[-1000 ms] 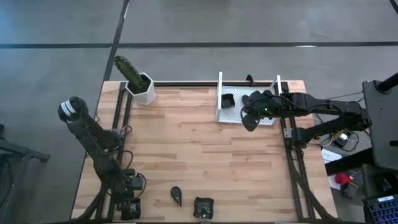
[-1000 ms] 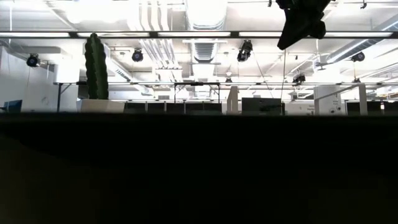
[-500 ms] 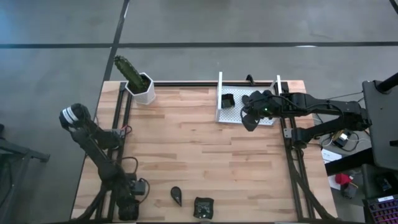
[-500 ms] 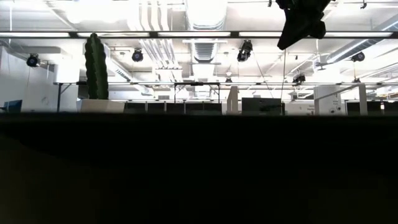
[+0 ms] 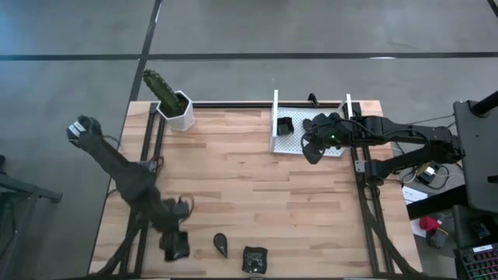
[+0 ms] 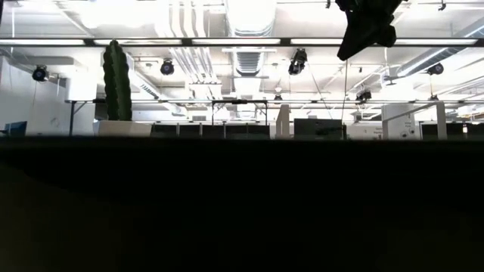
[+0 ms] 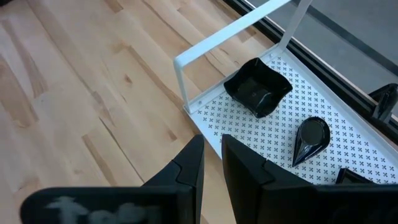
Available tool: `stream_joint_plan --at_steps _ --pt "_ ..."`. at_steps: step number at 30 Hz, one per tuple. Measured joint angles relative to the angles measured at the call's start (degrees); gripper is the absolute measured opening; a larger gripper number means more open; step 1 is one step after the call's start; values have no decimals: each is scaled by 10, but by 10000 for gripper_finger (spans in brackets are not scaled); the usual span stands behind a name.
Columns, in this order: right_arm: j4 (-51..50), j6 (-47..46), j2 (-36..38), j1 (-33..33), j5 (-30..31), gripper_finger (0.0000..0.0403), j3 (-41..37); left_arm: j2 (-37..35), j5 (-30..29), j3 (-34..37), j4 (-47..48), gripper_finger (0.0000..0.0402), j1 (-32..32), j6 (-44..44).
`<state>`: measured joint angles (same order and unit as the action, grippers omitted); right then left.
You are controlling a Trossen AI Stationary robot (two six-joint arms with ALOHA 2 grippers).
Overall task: Pick & Place Mini shaped plates
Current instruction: Stack the black distorted square plate on top of the other black distorted square plates on the shelf
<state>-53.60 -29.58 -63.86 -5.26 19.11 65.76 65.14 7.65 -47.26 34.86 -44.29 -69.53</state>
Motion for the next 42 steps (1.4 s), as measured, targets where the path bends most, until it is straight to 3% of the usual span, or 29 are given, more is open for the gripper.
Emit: stream_joint_plan --at_steps 4,8,13,18,23,32,37,42 --pt "1 2 0 0 0 52 0 -29 6 -44 92 0 109 68" --pt "2 2 0 0 0 52 0 -19 53 -81 129 0 239 165" --pt "2 2 0 0 0 52 0 39 108 -115 132 0 393 270" --pt "2 2 0 0 0 52 0 139 135 -165 132 0 492 372" --pt "2 2 0 0 0 52 0 270 137 -253 132 0 537 465" --pt "1 13 0 0 0 52 0 488 146 -448 131 0 547 590" --pt "1 13 0 0 0 52 0 560 146 -517 133 0 546 609" --pt "1 13 0 0 0 52 0 594 144 -539 131 0 547 616"
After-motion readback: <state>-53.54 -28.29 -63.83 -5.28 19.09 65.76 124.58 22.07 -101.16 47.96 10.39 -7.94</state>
